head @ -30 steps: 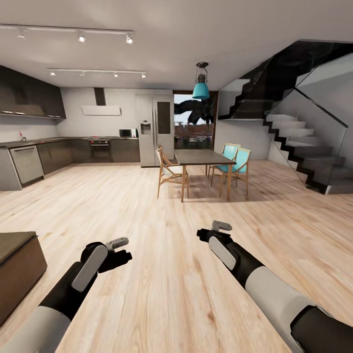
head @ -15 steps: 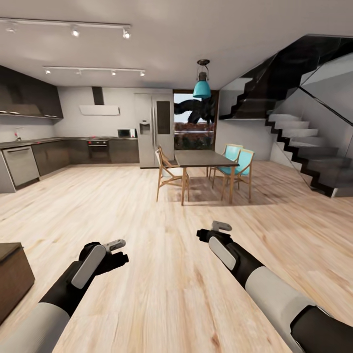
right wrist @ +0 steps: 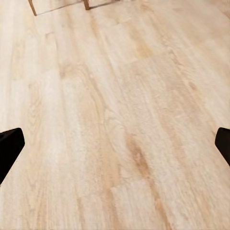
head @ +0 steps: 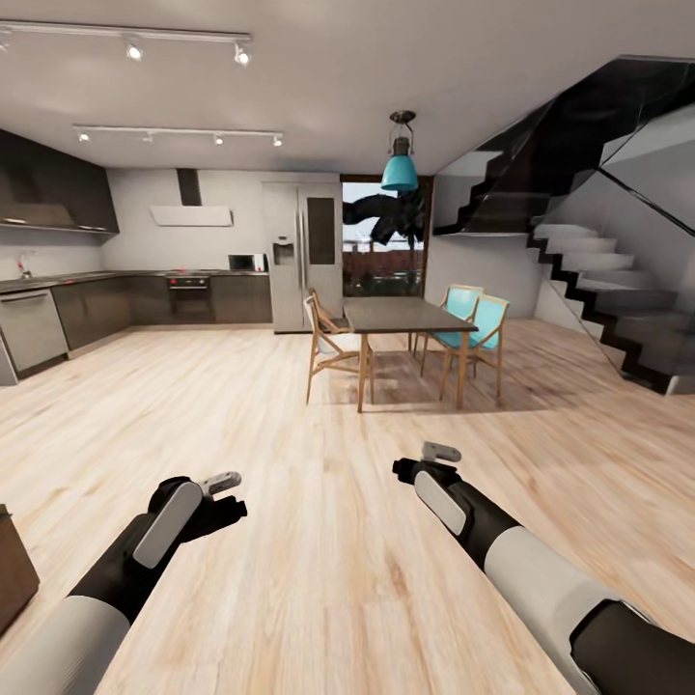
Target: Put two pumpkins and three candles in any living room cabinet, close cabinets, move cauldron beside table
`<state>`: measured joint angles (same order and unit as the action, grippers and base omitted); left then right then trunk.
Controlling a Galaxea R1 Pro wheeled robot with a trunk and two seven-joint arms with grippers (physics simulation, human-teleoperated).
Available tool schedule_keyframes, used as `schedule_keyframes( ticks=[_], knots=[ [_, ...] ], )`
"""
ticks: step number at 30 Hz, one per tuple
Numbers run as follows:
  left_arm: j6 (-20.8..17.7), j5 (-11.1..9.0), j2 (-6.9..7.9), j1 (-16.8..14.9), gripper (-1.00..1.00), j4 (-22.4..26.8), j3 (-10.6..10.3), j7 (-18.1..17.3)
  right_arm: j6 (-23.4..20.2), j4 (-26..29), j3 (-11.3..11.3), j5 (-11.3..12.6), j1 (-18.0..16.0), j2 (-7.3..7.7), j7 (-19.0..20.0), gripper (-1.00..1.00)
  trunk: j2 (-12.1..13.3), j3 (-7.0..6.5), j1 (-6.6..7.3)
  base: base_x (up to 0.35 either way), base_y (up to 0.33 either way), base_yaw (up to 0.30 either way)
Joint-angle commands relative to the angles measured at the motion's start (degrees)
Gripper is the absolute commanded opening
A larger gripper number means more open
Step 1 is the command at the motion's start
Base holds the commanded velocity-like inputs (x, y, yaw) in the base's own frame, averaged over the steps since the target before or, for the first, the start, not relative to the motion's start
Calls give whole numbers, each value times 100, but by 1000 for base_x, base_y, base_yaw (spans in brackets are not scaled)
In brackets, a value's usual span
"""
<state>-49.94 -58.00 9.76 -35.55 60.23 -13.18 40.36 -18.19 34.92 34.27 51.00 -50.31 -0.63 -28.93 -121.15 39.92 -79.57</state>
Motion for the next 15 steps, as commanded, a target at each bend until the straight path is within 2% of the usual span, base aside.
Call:
schedule_keyframes(
  ticks=[1,15],
  knots=[
    [1,-60,4,-5,100,6,-18,60,-11,8,27,32,-6,3,-43,100,-3,7,-3,335,0,0],
    [2,-63,-25,-5,100,6,-27,59,-29,-2,18,68,-5,10,-26,100,-3,84,-3,335,0,0]
  ],
)
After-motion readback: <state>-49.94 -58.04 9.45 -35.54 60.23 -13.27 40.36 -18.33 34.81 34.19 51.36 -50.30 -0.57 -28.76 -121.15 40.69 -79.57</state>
